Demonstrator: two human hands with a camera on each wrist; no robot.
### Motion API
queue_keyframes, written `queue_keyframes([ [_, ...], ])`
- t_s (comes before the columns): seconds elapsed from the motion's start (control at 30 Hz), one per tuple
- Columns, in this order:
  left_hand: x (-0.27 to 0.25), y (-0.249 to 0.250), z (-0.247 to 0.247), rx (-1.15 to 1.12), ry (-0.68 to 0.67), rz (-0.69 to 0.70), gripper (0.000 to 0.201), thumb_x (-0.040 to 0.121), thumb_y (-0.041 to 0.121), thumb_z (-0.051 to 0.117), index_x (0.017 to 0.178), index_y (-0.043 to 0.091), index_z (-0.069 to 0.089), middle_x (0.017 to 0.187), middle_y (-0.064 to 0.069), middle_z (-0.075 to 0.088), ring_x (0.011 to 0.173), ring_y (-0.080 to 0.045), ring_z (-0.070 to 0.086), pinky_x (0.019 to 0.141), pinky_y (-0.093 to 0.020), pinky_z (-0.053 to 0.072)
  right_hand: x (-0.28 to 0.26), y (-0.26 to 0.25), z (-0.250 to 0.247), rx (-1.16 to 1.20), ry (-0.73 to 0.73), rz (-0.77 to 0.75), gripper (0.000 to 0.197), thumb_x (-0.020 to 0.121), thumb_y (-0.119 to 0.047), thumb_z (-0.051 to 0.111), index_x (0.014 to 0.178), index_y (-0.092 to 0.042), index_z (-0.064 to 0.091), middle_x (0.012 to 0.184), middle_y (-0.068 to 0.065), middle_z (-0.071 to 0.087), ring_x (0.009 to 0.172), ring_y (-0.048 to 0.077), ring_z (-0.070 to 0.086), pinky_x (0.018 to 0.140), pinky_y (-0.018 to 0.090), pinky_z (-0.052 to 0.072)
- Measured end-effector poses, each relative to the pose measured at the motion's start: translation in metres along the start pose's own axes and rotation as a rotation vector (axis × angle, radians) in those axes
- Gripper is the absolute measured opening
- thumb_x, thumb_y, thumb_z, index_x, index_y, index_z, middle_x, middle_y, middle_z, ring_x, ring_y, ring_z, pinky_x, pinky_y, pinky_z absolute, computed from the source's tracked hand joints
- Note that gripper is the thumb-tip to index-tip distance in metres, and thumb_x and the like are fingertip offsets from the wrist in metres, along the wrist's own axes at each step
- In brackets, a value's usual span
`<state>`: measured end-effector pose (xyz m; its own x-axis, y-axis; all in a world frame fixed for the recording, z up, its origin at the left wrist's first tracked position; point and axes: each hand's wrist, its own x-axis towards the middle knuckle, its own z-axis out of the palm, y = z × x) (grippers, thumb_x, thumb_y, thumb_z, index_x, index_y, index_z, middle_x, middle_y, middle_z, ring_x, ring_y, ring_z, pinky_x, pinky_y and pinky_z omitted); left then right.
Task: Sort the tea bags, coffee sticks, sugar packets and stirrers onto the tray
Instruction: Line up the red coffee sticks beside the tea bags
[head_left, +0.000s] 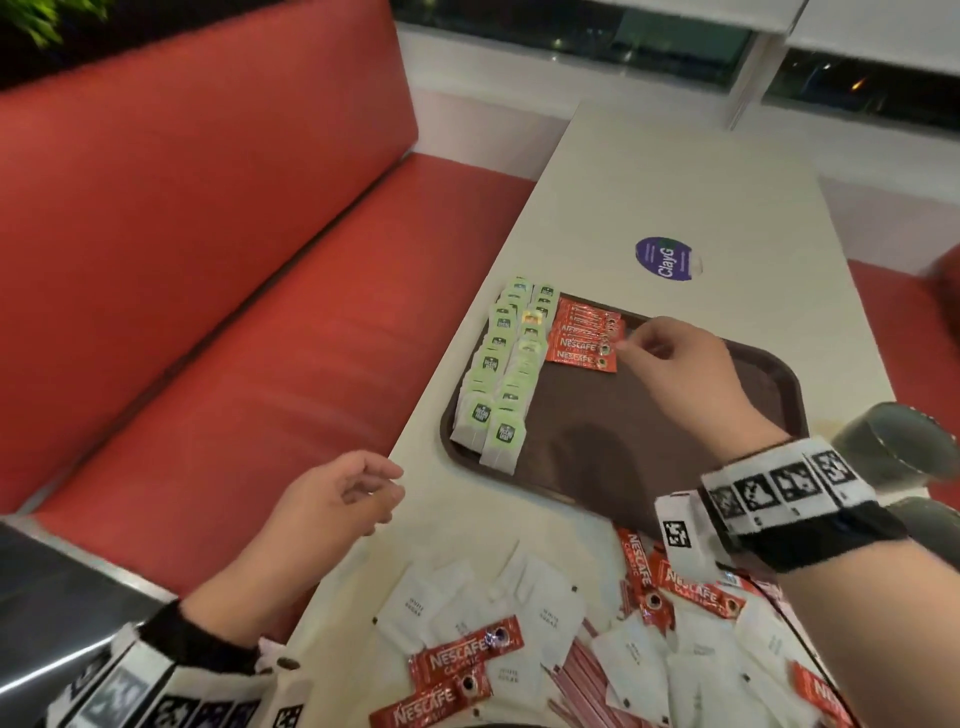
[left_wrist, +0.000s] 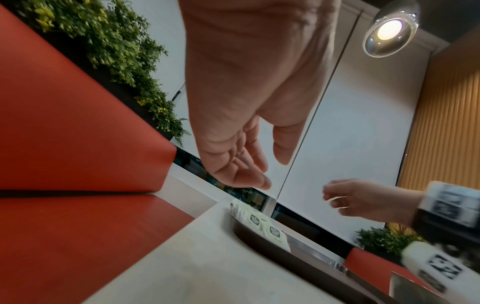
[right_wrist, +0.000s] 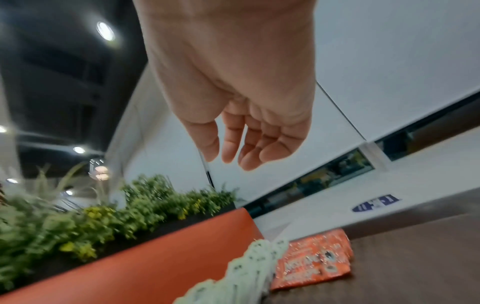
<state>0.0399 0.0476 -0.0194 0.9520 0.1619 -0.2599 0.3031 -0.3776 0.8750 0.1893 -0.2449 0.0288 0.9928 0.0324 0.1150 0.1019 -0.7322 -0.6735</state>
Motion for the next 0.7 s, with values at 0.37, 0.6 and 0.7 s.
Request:
queue_keyframes([
  [0.37, -0.063, -0.012, 0.016, 0.49, -0.236, 0.026, 0.013, 0.079, 0.04, 0.072, 0.09, 0.04, 0.066, 0.093, 0.017, 0.066, 0.089, 0.004, 0.058, 0.076, -0.016, 0.046, -0.169, 0.031, -0.028, 0.001, -0.293, 0.055, 0.016, 0.077, -0.019, 0.076, 0.07, -0.027, 0.065, 0.063, -0.012, 0.063, 0.058, -0.001, 0.054, 0.058, 0.011, 0.041],
  [0.6, -0.093, -0.004, 0.055, 0.859, -0.383, 0.165, 0.054, 0.076, 0.045, 0.071, 0.126, 0.035, 0.053, 0.119, 0.014, 0.056, 0.111, -0.008, 0.046, 0.095, -0.024, 0.038, -0.213, 0.037, -0.016, -0.138, -0.478, -0.042, 0.019, 0.082, -0.033, 0.071, 0.087, -0.041, 0.054, 0.091, -0.02, 0.059, 0.085, -0.004, 0.053, 0.068, 0.011, 0.038],
  [0.7, -0.096, -0.014, 0.065, 0.945, -0.36, 0.191, 0.055, 0.077, 0.044, 0.066, 0.128, 0.035, 0.048, 0.116, 0.011, 0.054, 0.107, -0.011, 0.043, 0.092, -0.027, 0.039, -0.226, 0.04, -0.021, -0.142, -0.511, -0.037, 0.019, 0.083, -0.037, 0.069, 0.089, -0.044, 0.053, 0.095, -0.021, 0.058, 0.087, -0.006, 0.053, 0.069, 0.011, 0.039],
])
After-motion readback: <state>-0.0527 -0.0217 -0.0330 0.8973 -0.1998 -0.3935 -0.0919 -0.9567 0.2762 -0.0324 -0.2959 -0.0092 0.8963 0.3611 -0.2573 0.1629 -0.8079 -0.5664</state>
